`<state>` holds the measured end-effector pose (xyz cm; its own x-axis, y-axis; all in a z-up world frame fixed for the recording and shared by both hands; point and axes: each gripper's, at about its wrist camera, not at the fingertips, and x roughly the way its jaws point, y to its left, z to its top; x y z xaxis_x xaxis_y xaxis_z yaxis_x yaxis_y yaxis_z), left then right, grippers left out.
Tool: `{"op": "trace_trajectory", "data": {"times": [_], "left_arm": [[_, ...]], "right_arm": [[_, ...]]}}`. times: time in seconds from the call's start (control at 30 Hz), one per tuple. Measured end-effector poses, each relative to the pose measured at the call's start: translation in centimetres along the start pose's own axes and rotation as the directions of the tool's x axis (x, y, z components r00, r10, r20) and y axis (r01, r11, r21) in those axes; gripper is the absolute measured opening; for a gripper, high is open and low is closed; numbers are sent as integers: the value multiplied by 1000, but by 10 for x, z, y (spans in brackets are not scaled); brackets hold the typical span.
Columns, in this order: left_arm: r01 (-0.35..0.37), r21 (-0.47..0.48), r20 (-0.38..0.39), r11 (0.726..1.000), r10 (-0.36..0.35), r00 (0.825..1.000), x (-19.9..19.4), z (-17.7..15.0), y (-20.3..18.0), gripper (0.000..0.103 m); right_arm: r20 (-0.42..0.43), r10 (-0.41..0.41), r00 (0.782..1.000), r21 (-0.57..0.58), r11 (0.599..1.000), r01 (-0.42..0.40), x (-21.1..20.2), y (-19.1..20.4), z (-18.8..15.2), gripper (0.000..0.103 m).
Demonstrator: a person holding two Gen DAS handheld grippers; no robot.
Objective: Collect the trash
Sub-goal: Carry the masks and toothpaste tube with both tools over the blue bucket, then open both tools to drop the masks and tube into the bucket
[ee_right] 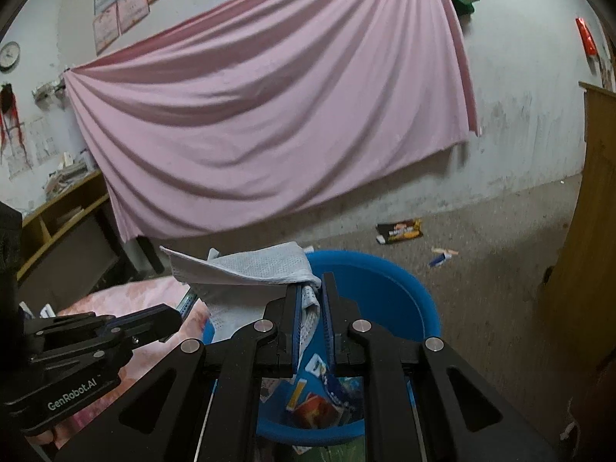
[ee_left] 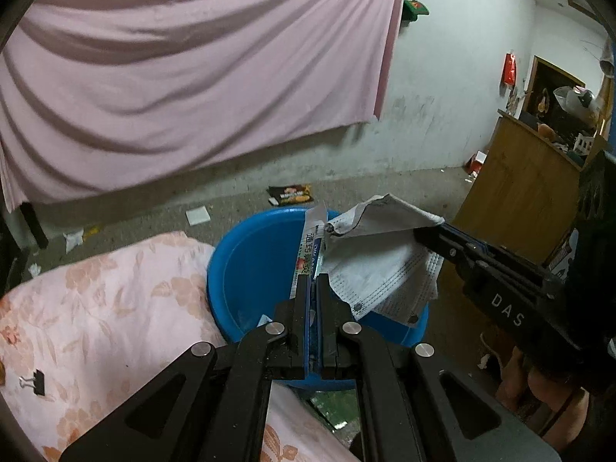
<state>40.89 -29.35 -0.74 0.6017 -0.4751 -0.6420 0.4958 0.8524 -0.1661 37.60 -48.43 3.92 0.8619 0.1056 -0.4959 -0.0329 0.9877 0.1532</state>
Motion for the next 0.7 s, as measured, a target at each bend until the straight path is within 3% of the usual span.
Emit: {"op": "trace_trajectory", "data": {"times": [0.23, 0.3, 0.37, 0.53, 0.57, 0.7], "left_arm": [[14, -34, -50, 999, -16, 999, 7, -1, 2, 1], [13, -45, -64, 999, -16, 998, 8, -1, 3, 2], [14, -59, -75, 998, -19, 997, 8, -1, 5, 2], [7, -85, -80, 996, -14, 997, 5, -1, 9, 3], [6, -92, -77, 996, -13, 997, 2, -1, 11, 5], [-2, -117, -61, 993, -5, 998, -5, -1, 19, 21]], "right_arm": [[-70, -4, 998, 14, 1000, 5, 10, -2, -4, 12], [-81, -6, 997, 16, 1000, 7, 12, -2, -5, 17], [-87, -6, 996, 17, 1000, 7, 13, -2, -5, 29], [-105, -9, 994, 13, 1000, 10, 16, -2, -5, 39], [-107, -6, 994, 14, 1000, 8, 16, -2, -5, 45], [-124, -14, 992, 8, 1000, 15, 20, -2, -4, 50]]}}
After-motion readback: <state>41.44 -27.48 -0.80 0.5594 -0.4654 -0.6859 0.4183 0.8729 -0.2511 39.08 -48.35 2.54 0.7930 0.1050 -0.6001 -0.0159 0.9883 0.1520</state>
